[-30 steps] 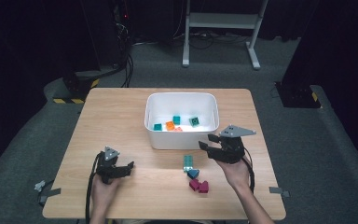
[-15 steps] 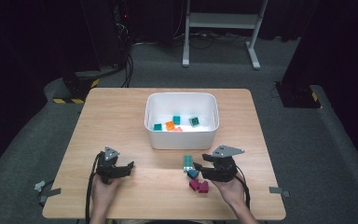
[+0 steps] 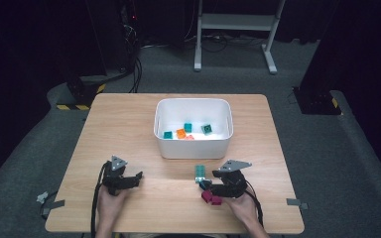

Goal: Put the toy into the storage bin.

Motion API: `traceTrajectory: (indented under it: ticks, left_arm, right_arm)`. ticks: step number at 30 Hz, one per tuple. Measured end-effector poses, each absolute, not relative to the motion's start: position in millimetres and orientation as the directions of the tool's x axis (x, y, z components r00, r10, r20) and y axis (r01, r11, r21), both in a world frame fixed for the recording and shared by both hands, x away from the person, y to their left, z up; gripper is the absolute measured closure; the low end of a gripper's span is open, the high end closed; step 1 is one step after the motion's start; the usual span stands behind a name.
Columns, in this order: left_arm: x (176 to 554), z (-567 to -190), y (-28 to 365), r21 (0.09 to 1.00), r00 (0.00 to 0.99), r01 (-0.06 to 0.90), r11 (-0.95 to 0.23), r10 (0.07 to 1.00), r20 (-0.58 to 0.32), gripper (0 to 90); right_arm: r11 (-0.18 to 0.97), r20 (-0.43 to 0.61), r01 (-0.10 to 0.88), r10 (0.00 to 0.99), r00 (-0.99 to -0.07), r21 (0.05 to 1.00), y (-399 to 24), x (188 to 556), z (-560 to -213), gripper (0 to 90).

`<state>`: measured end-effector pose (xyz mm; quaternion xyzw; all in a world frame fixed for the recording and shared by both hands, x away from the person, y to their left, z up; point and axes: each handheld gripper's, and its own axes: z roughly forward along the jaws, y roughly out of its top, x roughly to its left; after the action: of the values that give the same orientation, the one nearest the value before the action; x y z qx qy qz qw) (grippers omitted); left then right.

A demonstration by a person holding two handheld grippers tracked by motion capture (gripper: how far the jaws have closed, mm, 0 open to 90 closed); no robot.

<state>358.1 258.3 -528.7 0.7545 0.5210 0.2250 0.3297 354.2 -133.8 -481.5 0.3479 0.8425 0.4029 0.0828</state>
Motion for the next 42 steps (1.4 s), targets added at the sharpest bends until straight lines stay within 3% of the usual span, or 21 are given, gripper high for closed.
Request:
traceTrajectory:
  ticks: [21,42]
  left_arm:
    - [358.1,-528.7,258.3,0.732,0.356,0.638,-0.239,0.935,-0.004,15.0]
    - [358.1,-528.6,258.3,0.732,0.356,0.638,-0.24,0.935,-0.004,15.0]
  right_arm:
    - [0.471,0.143,0.548,0.655,-0.742,0.691,-126.3,363.4,-499.5,44.3]
    - [0.463,0.116,0.553,0.686,-0.718,0.693,-135.9,365.5,-504.8,55.7]
